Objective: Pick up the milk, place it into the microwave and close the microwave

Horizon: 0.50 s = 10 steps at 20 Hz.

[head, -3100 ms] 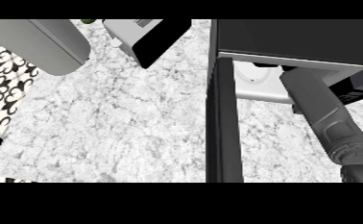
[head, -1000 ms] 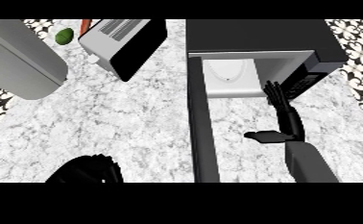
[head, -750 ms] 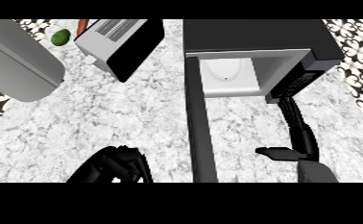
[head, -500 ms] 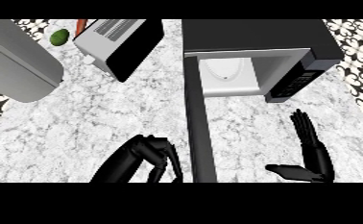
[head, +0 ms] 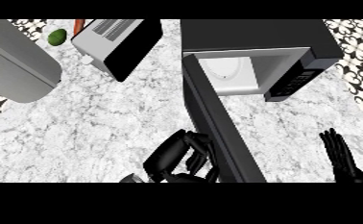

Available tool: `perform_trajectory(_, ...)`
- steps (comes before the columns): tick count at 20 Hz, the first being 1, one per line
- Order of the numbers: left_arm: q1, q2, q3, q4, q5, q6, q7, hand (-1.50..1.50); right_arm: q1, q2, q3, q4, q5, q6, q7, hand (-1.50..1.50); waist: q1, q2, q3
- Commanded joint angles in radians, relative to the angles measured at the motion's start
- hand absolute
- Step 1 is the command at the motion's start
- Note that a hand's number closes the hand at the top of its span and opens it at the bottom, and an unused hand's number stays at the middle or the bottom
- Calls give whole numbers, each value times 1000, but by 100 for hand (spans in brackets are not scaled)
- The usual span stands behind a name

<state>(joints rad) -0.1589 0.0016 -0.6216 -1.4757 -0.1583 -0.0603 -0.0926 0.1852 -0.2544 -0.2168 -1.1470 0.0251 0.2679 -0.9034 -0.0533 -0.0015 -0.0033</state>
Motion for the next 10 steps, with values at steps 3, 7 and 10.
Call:
perform_trajectory(3,-141,-1,-149,263,40,232,-151,150,110,-33,29,-180,-81,143,-21,-150,-1,5,1)
perform_trajectory(7,-169,-1,-206,359,152,350,-272,150,158,-76,32,-307,-176,211,31,-150,-25,9,-1)
perform_trajectory(10,-210,-1,-247,424,225,434,-305,150,206,-75,51,-422,-217,199,92,-150,-43,11,-3)
